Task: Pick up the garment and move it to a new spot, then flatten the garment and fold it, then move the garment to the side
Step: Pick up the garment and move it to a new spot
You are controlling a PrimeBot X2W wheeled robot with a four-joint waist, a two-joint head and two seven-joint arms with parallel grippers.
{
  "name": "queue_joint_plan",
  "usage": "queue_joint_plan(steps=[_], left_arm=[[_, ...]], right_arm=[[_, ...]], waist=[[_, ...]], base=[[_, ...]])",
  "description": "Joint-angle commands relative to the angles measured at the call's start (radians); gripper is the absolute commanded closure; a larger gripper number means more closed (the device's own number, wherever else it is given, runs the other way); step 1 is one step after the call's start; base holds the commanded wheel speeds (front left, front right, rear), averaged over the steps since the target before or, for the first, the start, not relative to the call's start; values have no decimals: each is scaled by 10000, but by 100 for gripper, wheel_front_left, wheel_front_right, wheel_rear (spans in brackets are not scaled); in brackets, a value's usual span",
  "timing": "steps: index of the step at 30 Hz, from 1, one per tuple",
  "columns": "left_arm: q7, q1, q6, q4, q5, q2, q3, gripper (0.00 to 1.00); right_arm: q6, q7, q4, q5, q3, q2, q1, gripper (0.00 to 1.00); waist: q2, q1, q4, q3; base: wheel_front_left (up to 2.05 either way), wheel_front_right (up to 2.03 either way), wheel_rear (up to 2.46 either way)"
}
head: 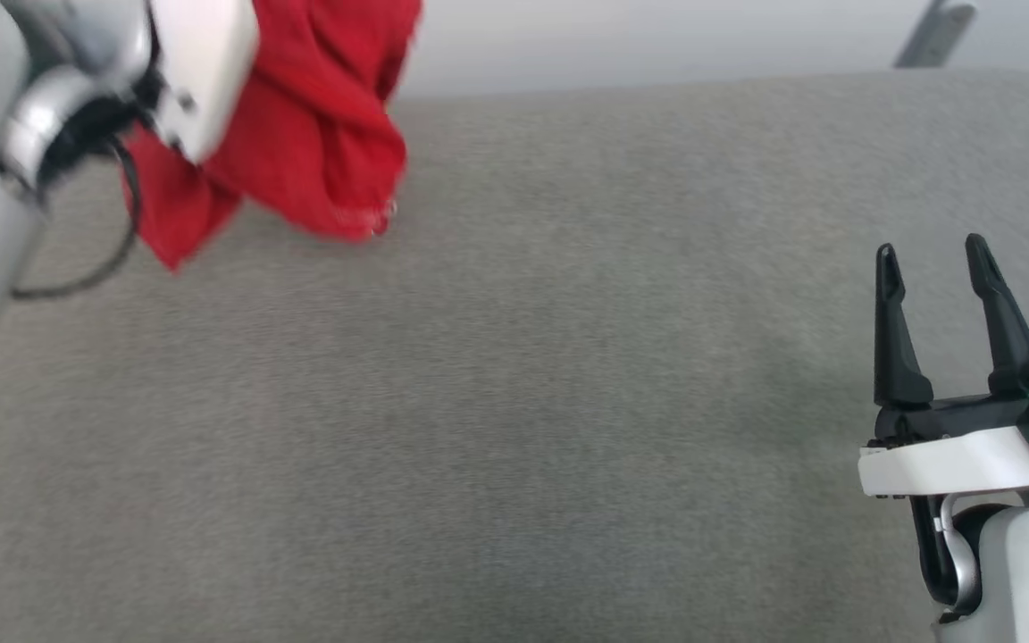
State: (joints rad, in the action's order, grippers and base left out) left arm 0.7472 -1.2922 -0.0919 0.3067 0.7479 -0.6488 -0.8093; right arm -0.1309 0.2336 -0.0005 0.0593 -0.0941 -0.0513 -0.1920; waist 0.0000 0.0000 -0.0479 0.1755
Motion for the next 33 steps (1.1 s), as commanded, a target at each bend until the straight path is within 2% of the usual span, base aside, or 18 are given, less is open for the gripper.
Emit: queue_joint_plan(steps=[1,6,12,15,19,28,29,30,31,33], left_arm=[[196,296,101,-372,19,-125,-109,100],[861,1540,591,-1371,433,-255,-494,100],[882,2672,895,-1612,680,-310,-849,100],[722,3200,855,-1385,722,-331,-1059,100],[572,3935,734,-822,848,-72,-1473,100],[413,4791,399,621,1115,758,-2045,100],[301,4766,362,667,1168,836,-1979,65],[152,4700,330,676,1243,881,-1873,5],[35,4650,337,680,1343,915,-1751,0],[-312,4447,330,627,1321,881,-1527,0]], right_arm=[[3,84,19,115,67,13,105,0],[3,209,340,486,229,14,-43,0],[3,303,805,777,549,13,-259,0],[3,315,1054,961,752,15,-394,0],[3,326,1160,1141,971,12,-599,0],[3,329,1290,1169,1208,13,-642,0],[3,329,1303,1128,1237,13,-627,0],[3,331,1312,1064,1242,13,-626,0],[3,329,1321,1008,1211,12,-607,0],[3,331,1349,920,1145,13,-504,0]], waist=[[0,0,-395,252],[0,0,-969,664],[0,0,-1537,1102],[0,0,-1858,1366],[0,0,-2217,1592],[0,0,-2296,1467],[0,0,-2256,1407],[0,0,-2210,1347],[0,0,-2140,1269],[0,0,-1974,1091]], base=[[0,0,0],[0,0,0],[0,0,0],[0,0,0],[0,0,0],[0,0,0],[0,0,0],[0,0,0],[0,0,0],[0,0,0]])
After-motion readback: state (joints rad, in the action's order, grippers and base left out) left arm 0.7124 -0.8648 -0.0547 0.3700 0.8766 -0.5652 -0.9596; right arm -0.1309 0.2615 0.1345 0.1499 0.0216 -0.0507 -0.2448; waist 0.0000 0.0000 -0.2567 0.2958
